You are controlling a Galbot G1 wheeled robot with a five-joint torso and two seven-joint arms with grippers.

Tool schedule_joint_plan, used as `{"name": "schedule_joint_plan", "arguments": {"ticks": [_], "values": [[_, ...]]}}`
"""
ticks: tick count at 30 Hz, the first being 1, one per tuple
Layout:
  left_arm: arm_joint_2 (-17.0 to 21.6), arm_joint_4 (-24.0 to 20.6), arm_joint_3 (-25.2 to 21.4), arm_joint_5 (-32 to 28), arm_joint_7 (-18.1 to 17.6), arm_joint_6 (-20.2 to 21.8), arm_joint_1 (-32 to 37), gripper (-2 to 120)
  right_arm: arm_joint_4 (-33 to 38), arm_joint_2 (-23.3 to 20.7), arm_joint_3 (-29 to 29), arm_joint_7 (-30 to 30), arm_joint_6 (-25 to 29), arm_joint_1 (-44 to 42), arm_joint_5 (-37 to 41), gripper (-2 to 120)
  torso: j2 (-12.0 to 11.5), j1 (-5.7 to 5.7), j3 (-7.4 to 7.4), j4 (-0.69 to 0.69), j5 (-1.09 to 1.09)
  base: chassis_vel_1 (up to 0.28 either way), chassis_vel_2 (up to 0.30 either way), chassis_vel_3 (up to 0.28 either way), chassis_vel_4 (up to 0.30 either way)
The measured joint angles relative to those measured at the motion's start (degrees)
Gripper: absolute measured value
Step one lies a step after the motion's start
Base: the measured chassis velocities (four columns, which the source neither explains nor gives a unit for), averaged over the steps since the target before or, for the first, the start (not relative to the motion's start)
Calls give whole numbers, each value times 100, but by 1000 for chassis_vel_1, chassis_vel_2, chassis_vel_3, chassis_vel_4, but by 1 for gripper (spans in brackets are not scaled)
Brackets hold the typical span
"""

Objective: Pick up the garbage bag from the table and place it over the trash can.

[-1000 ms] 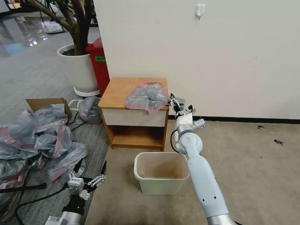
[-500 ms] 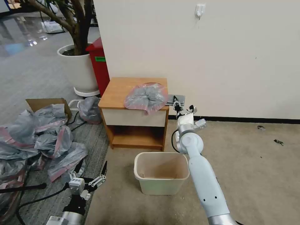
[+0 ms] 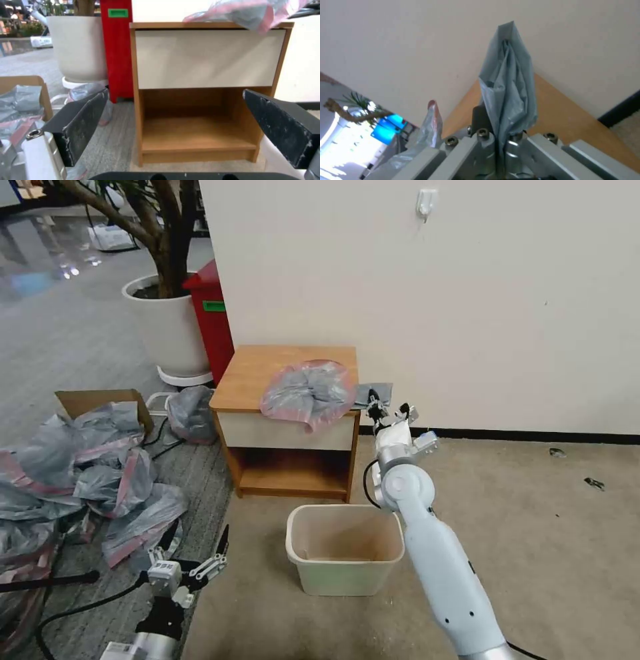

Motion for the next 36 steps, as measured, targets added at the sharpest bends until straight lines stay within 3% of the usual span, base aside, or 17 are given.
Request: {"name": "schedule_joint_plan", "arguments": {"ticks": [6, 13, 21, 36], "values": [[-29, 17, 34, 0, 0, -14, -23, 100, 732, -298, -481, 752, -148, -396, -119, 0, 0, 0, 0, -1, 0, 0, 0, 0, 0], [-61, 20, 70, 9, 0, -37, -33, 100, 1648, -700, -1208, 1597, -375, -1477, -630, 0, 0, 0, -1, 0, 0, 0, 0, 0, 0], [-86, 83, 74, 7, 0, -111, -41, 100, 1803, -998, -1449, 1648, -473, -2507, -1219, 0, 1, -1, -1, -1, 0, 0, 0, 0, 0], [-74, 56, 59, 5, 0, -153, -39, 100, 1599, -944, -1372, 1530, -467, -2863, -1613, 1, 1, 0, 0, 0, 0, 0, 0, 0, 0]]}}
